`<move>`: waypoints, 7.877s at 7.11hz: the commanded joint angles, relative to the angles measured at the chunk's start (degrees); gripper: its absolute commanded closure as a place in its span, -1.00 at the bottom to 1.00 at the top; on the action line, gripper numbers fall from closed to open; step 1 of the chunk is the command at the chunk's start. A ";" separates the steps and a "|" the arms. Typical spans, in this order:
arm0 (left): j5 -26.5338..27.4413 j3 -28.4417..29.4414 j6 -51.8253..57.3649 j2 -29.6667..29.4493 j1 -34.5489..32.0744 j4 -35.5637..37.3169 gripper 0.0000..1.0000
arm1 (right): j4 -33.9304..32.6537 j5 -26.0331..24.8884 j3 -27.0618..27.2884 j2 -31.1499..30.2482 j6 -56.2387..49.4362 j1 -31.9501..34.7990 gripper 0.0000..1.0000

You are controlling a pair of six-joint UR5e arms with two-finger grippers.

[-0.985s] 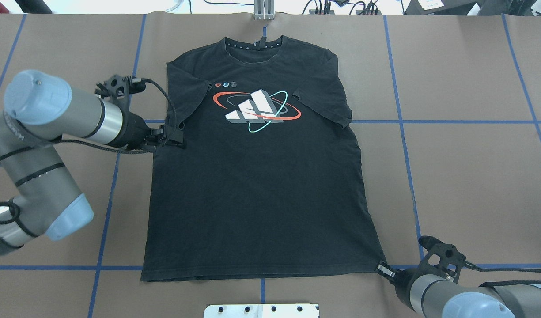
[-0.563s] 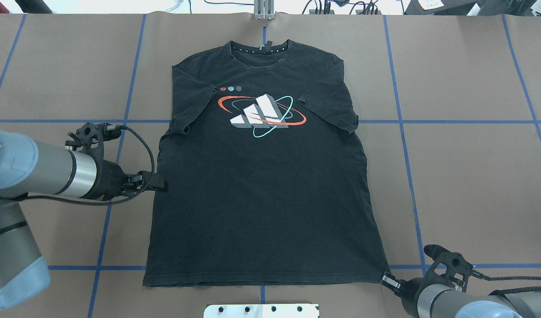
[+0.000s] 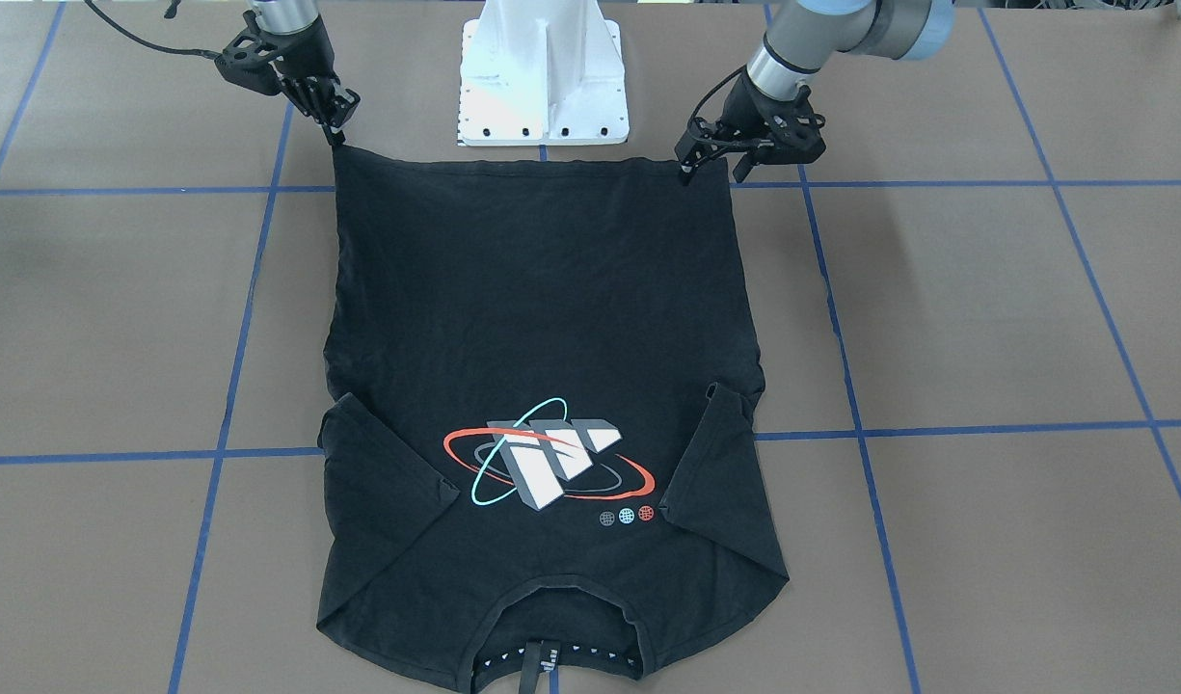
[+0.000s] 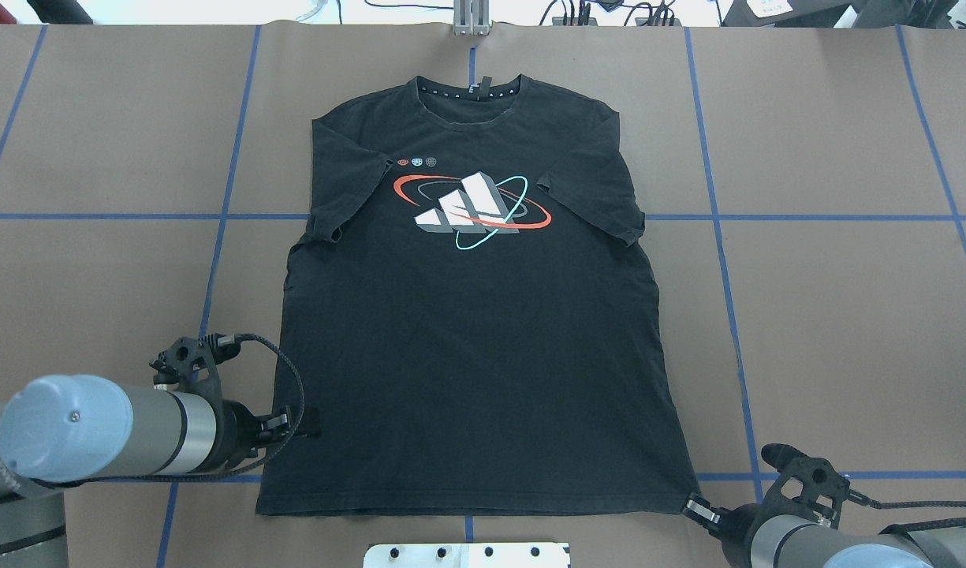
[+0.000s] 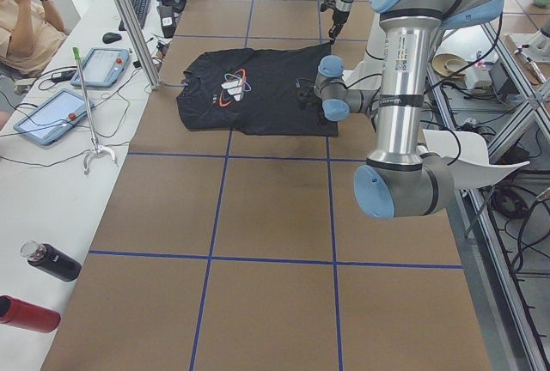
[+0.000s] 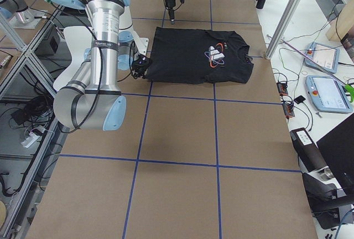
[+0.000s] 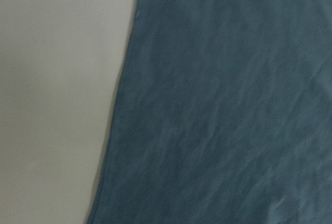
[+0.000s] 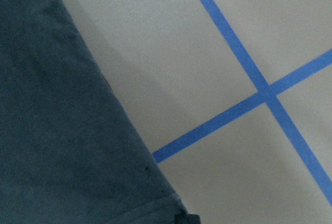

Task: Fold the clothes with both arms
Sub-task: 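Move the left gripper down to the other hem corner and grasp it, then lift both hem corners and fold them up toward the collar, then release the hem and move the right gripper to the folded edge corner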

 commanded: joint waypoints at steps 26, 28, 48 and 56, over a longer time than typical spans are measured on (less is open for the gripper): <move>0.40 -12.89 -4.17 13.20 7.71 0.96 1.00 | 0.09 7.85 8.53 -6.02 -0.01 0.50 1.00; -5.12 -16.31 -4.09 12.94 5.00 0.96 1.00 | 0.17 12.93 9.95 -5.60 -0.18 6.60 1.00; -7.79 45.61 23.77 -28.28 -35.53 -15.36 1.00 | -8.02 29.85 -60.08 54.86 -38.33 52.63 1.00; -6.11 46.08 23.42 -29.60 -36.59 -16.44 0.26 | -5.01 30.37 -47.72 48.18 -32.65 50.98 -0.34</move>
